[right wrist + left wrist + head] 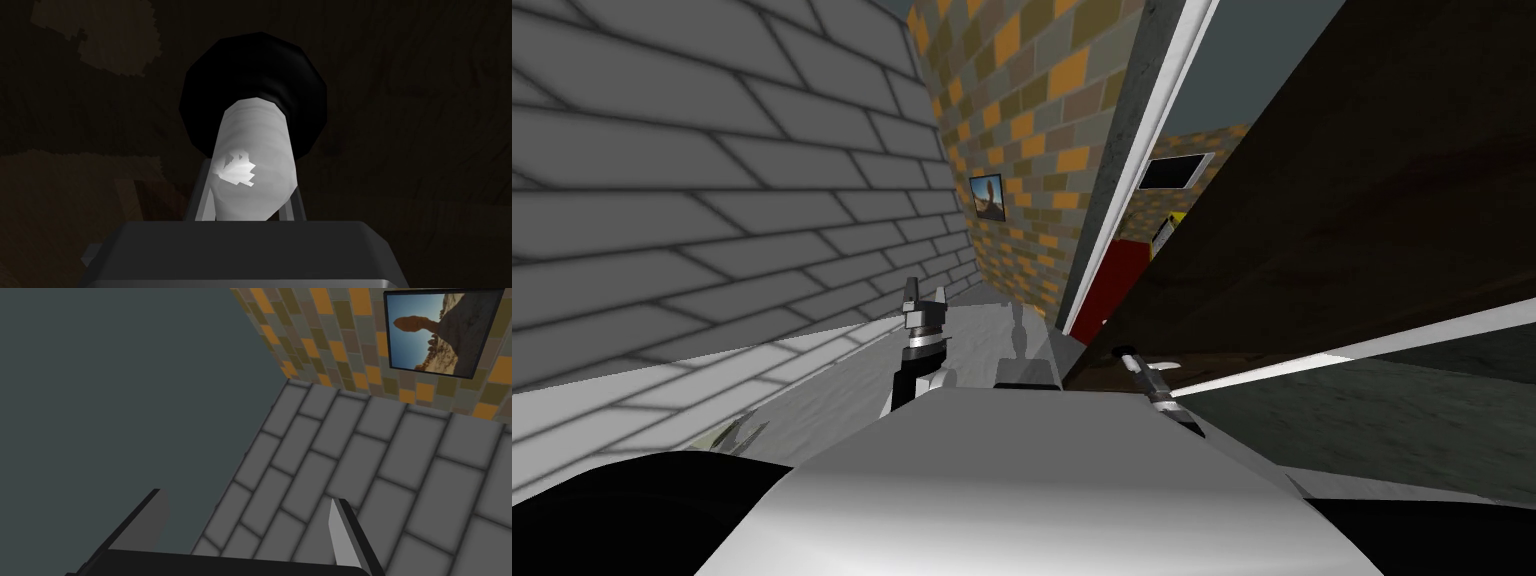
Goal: Pull the door open
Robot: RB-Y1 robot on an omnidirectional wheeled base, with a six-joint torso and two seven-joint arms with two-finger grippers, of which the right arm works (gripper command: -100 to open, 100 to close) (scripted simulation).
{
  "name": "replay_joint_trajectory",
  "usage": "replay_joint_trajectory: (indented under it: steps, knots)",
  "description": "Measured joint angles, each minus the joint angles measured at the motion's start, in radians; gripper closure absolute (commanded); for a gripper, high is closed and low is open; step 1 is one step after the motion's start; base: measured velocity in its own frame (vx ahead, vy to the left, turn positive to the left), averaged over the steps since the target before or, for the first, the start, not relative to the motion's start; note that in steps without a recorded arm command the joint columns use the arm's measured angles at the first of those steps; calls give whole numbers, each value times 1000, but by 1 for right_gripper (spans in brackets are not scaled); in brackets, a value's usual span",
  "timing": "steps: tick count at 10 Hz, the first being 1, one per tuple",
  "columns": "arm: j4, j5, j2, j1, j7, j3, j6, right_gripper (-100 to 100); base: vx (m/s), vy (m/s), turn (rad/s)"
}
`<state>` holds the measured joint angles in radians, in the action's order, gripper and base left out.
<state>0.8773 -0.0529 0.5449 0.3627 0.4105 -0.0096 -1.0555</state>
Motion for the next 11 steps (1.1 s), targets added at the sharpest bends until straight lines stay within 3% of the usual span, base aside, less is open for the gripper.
replay_joint_trajectory:
  steps: [2, 5, 11]
  knots:
    - [1, -17, 3, -1, -8, 17, 3, 100, -172, -59, 117]
    - [36, -77, 22, -10, -45, 61, 33, 100, -188, -41, 102]
    - [53, -203, 55, -51, -125, 169, 68, 100, -170, -58, 104]
